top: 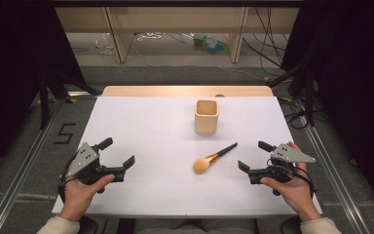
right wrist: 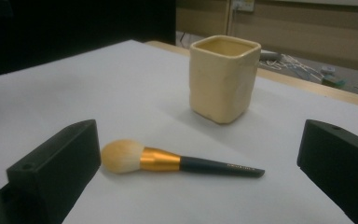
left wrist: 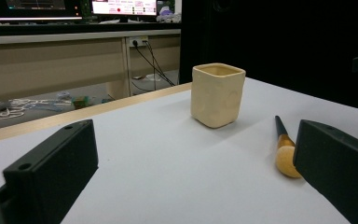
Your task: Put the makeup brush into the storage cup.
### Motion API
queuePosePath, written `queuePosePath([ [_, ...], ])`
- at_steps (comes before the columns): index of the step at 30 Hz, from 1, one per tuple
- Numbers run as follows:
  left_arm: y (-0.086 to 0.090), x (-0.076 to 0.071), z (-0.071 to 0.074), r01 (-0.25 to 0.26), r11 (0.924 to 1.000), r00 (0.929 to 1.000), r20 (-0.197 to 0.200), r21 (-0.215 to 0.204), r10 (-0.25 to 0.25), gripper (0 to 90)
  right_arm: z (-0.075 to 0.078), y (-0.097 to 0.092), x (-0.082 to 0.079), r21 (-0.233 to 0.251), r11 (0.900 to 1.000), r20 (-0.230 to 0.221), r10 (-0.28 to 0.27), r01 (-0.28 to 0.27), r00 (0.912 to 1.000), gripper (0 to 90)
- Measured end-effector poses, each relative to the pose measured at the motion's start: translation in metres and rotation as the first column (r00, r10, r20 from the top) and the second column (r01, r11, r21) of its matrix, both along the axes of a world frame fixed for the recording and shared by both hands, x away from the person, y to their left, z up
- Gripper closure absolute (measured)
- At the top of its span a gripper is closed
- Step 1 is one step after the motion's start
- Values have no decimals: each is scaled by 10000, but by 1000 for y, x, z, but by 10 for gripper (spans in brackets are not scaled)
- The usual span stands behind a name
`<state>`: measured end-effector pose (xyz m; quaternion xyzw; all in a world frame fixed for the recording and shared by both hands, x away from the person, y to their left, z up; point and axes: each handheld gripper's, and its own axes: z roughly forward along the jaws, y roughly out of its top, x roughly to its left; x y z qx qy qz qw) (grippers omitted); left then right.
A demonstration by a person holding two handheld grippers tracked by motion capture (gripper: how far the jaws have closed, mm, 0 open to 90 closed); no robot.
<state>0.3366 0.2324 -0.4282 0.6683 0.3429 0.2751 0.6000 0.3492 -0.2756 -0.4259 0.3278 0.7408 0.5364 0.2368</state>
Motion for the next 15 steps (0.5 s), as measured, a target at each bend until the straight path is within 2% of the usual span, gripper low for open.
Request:
queuePosePath([
  [2,0,0,0,5,10000,10000,1,13,-5,0,0,1,1,-56,10000,106,72,-72,9999,4],
  [3,0,1,-1,47,10000,10000,52,-38,-47,0,1,2,1,-100,9999,-77,63,-64,10000,4],
  [4,0,0,0,20,10000,10000,-18,23,-20,0,3,0,2,-361,9993,-17,-14,14,10000,4],
  [5,0,1,0,41,10000,10000,-6,17,-41,0,3,2,6,-46,9999,240,118,-117,9996,4],
  [6,0,1,0,47,10000,10000,-11,26,-47,0,5,1,6,-157,9998,161,113,-111,9998,4],
  [7,0,1,-1,54,10000,10000,-16,36,-54,0,5,3,9,26,9999,238,130,-130,9996,5],
  [9,0,1,-1,72,10000,10000,-54,-16,-72,0,8,2,11,-144,9999,177,70,-68,9998,5],
  [12,0,1,-1,18,10000,10000,-71,-95,-19,0,12,4,22,-101,9999,379,62,-59,9993,10],
  [15,-1,1,-1,16,9999,10000,-58,-104,-16,0,16,6,27,-190,9998,316,21,-15,9995,12],
])
